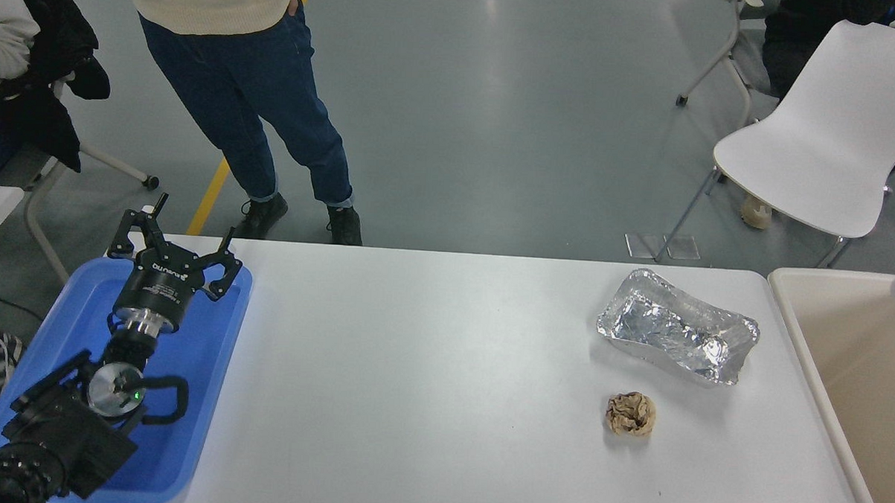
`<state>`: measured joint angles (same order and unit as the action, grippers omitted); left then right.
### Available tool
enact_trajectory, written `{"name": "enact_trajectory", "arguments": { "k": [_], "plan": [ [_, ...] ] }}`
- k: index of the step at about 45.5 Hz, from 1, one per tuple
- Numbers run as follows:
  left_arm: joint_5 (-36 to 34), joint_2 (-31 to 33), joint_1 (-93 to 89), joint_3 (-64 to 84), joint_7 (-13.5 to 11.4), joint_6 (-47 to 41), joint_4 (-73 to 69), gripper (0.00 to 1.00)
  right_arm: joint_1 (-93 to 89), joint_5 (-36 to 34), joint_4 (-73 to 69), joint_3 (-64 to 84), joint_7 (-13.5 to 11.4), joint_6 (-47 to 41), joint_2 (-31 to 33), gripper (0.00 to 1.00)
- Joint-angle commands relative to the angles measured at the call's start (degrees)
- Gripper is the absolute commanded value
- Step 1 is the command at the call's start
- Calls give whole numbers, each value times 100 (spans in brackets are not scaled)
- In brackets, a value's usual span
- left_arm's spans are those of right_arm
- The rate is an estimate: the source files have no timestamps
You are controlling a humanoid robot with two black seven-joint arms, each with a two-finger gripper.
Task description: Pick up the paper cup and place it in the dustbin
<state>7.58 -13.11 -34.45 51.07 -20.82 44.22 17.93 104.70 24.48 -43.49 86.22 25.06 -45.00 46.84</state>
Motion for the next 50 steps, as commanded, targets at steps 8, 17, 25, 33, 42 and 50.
{"name": "enact_trajectory", "arguments": {
  "k": [8,17,25,33,42,50],
  "plan": [
    [-2,2,0,0,-1,7,0,100,-3648,-190,2345,-2459,-361,113,132,0],
    [-2,2,0,0,-1,7,0,100,-4966,-190,2574,-3743,-546,1861,115,0],
    [-2,2,0,0,-1,7,0,100,-5802,-190,2574,-4613,-747,2988,106,0],
    [-2,2,0,0,-1,-1,0,100,-5908,-190,2592,-5097,-1749,3296,-123,0],
    [7,2,0,0,-1,-1,0,100,-6207,-190,2749,-5528,-1873,3761,-272,0],
    [-2,2,0,0,-1,-1,0,100,-6514,-190,3242,-5800,-2075,3876,-720,0]
  ]
}}
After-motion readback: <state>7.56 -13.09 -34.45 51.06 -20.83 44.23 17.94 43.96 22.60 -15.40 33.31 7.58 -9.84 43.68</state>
